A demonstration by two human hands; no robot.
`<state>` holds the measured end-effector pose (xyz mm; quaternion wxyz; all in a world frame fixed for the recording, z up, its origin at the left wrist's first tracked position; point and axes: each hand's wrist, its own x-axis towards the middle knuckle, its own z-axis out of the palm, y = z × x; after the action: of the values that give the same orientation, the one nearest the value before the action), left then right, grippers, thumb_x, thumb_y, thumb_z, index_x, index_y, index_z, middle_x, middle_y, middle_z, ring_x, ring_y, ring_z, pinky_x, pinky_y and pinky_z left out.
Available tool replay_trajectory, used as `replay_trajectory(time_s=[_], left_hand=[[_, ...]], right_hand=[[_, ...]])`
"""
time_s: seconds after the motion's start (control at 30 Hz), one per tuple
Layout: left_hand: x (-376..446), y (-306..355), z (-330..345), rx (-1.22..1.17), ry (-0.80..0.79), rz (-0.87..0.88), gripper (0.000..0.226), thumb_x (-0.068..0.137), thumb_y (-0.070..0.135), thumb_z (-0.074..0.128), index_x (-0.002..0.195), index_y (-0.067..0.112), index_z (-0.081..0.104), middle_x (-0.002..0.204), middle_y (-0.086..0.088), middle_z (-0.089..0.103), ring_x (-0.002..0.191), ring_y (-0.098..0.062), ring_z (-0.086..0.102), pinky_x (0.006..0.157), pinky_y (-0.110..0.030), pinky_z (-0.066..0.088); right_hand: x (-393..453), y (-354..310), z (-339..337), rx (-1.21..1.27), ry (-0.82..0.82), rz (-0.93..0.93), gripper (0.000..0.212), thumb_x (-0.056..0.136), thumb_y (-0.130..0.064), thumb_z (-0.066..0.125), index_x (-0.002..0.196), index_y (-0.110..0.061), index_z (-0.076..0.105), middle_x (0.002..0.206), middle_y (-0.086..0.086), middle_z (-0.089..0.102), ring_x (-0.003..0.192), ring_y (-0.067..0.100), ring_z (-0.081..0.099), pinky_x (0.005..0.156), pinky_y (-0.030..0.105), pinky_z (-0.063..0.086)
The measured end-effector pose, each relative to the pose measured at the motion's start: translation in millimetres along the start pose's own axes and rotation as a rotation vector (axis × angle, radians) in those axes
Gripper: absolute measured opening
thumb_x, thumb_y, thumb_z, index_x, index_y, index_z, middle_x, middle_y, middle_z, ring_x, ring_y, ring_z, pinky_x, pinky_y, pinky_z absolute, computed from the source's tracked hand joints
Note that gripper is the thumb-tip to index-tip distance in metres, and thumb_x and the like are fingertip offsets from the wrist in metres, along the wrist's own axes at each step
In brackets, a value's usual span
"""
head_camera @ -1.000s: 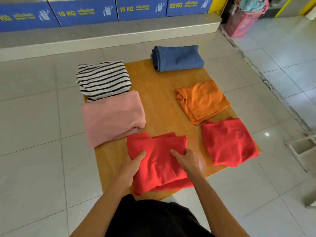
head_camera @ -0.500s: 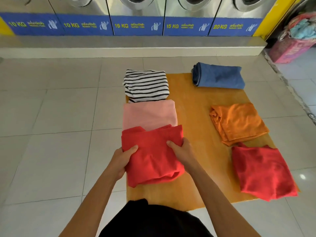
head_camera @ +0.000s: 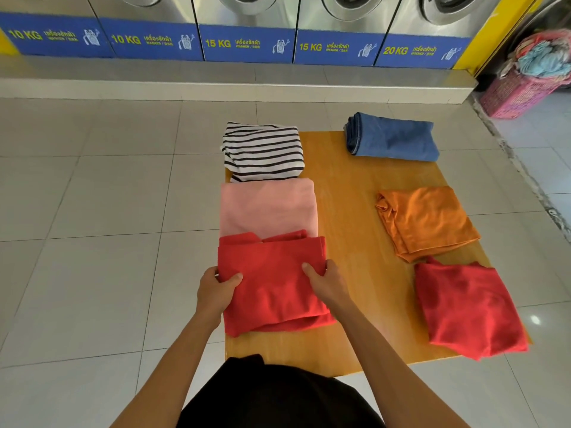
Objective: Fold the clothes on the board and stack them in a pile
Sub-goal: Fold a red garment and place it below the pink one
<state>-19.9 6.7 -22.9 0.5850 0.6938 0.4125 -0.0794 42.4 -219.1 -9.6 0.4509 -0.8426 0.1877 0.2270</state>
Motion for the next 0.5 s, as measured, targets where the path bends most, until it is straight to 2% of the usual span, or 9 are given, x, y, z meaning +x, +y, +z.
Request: replay_trajectory(time_s=[0.2, 0.4, 0.5], left_hand=[[-11, 4, 7, 0.107, 0.06, 0.073, 0.057, 0.088, 0.03, 0.069, 0.136, 0.009, 0.048, 0.13, -0.011, 0.059, 0.114, -0.032, 0.059, 0.094, -0.044, 0.05], [-15, -3, -1, 0.199, -0.015, 0.067, 0.053, 0.087, 0.033, 0.069, 0.132, 0.01, 0.053, 0.126, -0.01, 0.063, 0.11, -0.031, 0.061, 0.094, -0.047, 0.052], [-17, -1, 1, 0.217, 0.005, 0.083, 0.05, 0.087, 0.032, 0.069, 0.129, 0.01, 0.055, 0.124, -0.01, 0.064, 0.108, -0.032, 0.062, 0.092, -0.047, 0.053]], right_hand=[[-1, 4, -8, -0.023, -0.076, -0.011, 0.052, 0.094, -0.047, 0.063, 0.129, -0.009, 0.055, 0.116, 0.002, 0.061, 0.106, 0.025, 0.062, 0.092, 0.042, 0.053], [-7, 18, -15, -0.029, -0.121, -0.017, 0.057, 0.092, -0.049, 0.066, 0.132, -0.011, 0.055, 0.127, 0.007, 0.064, 0.114, 0.028, 0.063, 0.091, 0.039, 0.053], [-8, 19, -18, -0.019, -0.148, -0.033, 0.06, 0.093, -0.051, 0.065, 0.135, -0.009, 0.054, 0.129, 0.007, 0.064, 0.115, 0.027, 0.063, 0.094, 0.04, 0.054]])
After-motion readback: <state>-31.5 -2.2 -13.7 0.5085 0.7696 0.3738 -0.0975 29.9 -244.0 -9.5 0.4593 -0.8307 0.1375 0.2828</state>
